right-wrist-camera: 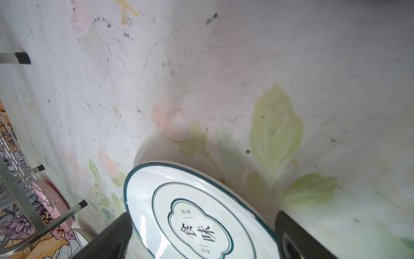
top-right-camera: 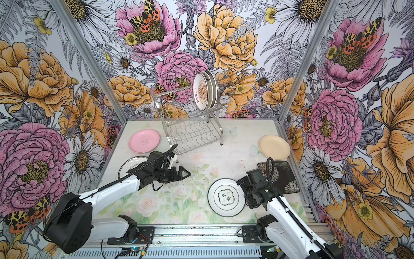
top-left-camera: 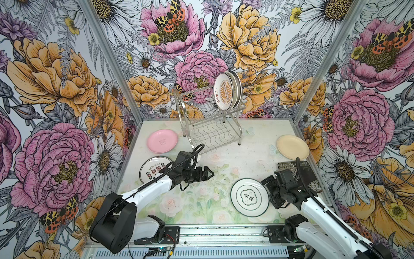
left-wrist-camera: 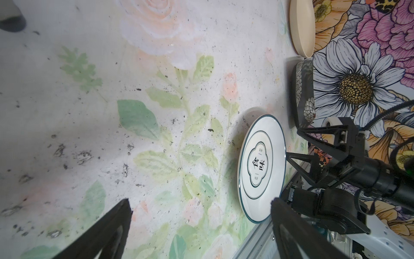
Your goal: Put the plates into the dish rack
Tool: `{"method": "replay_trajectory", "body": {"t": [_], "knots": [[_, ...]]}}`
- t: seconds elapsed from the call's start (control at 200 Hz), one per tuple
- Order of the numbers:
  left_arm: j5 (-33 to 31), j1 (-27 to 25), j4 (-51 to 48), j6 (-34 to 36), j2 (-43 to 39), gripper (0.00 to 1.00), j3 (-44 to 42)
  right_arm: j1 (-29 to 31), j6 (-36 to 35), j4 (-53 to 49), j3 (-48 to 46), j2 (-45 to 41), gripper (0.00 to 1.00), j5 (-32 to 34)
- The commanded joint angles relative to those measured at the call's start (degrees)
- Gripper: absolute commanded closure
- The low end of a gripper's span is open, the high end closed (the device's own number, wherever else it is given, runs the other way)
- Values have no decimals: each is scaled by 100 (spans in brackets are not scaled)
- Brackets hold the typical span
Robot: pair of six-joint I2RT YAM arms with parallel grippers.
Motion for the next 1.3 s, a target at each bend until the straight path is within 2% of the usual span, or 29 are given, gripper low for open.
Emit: {"method": "replay_trajectory", "body": {"t": [0.0, 0.095, 0.185, 0.43, 0.621, 0.811, 1.126, 1.196, 1.296], "knots": [[7, -72, 170, -31, -105, 3, -64, 221, 0, 792, 353, 265, 1, -117], [-21, -98, 192, -59, -98, 3, -82, 308, -263, 905, 436, 472, 1, -308], [-30, -119, 192, -73, -113, 3, -82, 236, -856, 846, 466, 508, 1, -644], [-44, -157, 179, -176, -265, 3, -144, -169, -1825, 345, -206, -425, 1, -1432], [-55, -248, 131, -209, -309, 3, -144, -132, -2095, -52, -485, -552, 1, -1361], [-68, -269, 42, -154, -291, 3, -69, -15, -2163, -32, -600, -394, 16, -1260], [-66, -276, -91, -96, -241, 3, 44, 1, -1935, -92, -573, -1067, 15, -1322], [-68, -277, -87, -95, -220, 3, 58, 0, -1916, -353, -393, -1181, 15, -1117], [-53, -280, -89, -79, -169, 3, 89, 5, -1987, -979, -29, -1360, 14, -497]]}}
